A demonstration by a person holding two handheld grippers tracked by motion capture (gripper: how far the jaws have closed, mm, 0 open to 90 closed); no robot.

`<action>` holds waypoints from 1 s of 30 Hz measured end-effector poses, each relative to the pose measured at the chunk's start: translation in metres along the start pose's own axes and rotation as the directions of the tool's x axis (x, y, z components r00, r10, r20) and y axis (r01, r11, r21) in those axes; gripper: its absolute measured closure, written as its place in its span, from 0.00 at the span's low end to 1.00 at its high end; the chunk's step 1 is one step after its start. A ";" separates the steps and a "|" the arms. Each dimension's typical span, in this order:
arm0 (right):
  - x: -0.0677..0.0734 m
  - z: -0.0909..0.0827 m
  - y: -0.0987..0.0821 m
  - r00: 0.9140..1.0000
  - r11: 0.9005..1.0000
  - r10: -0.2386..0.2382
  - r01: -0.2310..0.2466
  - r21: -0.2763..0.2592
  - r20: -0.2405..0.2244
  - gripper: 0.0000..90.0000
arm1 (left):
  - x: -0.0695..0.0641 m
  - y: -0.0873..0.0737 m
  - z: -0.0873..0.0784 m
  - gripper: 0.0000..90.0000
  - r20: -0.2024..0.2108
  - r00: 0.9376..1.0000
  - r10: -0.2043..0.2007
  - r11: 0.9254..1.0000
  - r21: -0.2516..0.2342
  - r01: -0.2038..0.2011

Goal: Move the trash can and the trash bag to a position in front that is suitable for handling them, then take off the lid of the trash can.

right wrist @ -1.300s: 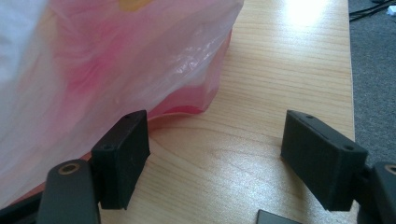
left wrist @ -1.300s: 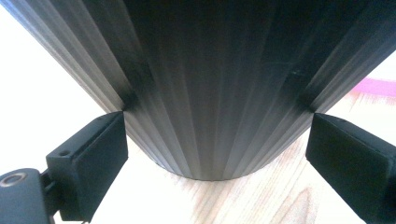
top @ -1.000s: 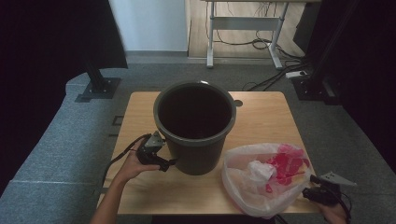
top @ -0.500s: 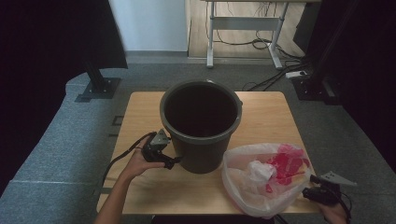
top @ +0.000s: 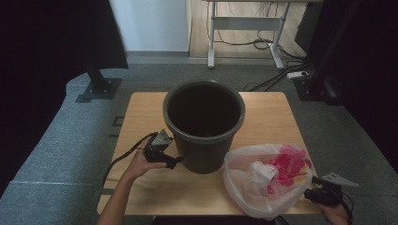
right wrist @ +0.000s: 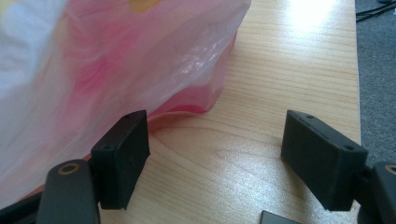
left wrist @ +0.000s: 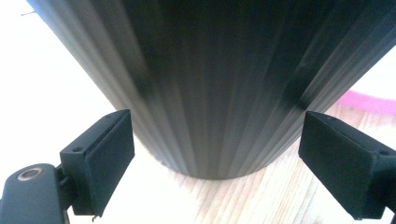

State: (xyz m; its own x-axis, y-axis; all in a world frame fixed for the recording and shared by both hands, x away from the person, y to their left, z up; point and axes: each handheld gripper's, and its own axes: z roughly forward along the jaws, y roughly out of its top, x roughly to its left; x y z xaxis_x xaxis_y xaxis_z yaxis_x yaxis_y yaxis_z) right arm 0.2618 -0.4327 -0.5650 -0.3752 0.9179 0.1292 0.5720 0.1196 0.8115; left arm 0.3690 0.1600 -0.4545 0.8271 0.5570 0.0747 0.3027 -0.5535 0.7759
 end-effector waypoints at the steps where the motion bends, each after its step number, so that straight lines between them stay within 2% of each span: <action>1: 0.000 0.000 0.000 1.000 1.000 -0.001 0.001 0.000 0.000 0.25 | 0.000 0.000 -0.002 0.12 -0.010 1.000 0.000 1.000 0.001 0.000; 8: 0.001 0.000 0.000 1.000 1.000 -0.006 0.006 0.003 0.001 0.25 | -0.005 -0.002 -0.017 0.12 -0.014 1.000 0.005 1.000 -0.024 -0.005; 13: 0.001 0.000 0.000 1.000 1.000 -0.006 0.006 0.003 -0.001 0.25 | -0.003 -0.002 -0.023 0.12 -0.017 1.000 -0.002 0.999 -0.040 0.002; 18: 0.000 0.000 0.000 1.000 1.000 -0.004 0.004 0.002 -0.005 0.25 | -0.001 -0.002 -0.026 0.12 -0.003 1.000 0.010 1.000 -0.020 -0.010; 23: 0.000 0.000 0.000 1.000 1.000 -0.005 0.005 0.002 -0.005 0.25 | 0.008 -0.001 -0.034 0.12 0.030 1.000 0.010 1.000 -0.015 -0.009; 30: 0.001 0.000 0.000 1.000 1.000 -0.006 0.006 0.003 0.002 0.25 | 0.028 0.003 -0.058 0.15 0.057 0.998 -0.009 1.000 -0.008 0.009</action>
State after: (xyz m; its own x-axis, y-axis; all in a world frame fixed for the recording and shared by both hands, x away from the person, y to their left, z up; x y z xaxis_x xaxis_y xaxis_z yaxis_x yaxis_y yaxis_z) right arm 0.2617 -0.4317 -0.5650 -0.3776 0.9177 0.1233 0.5718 0.1263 0.8106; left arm 0.3652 0.2097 -0.4140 0.8501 0.5257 0.0318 0.3067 -0.5433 0.7815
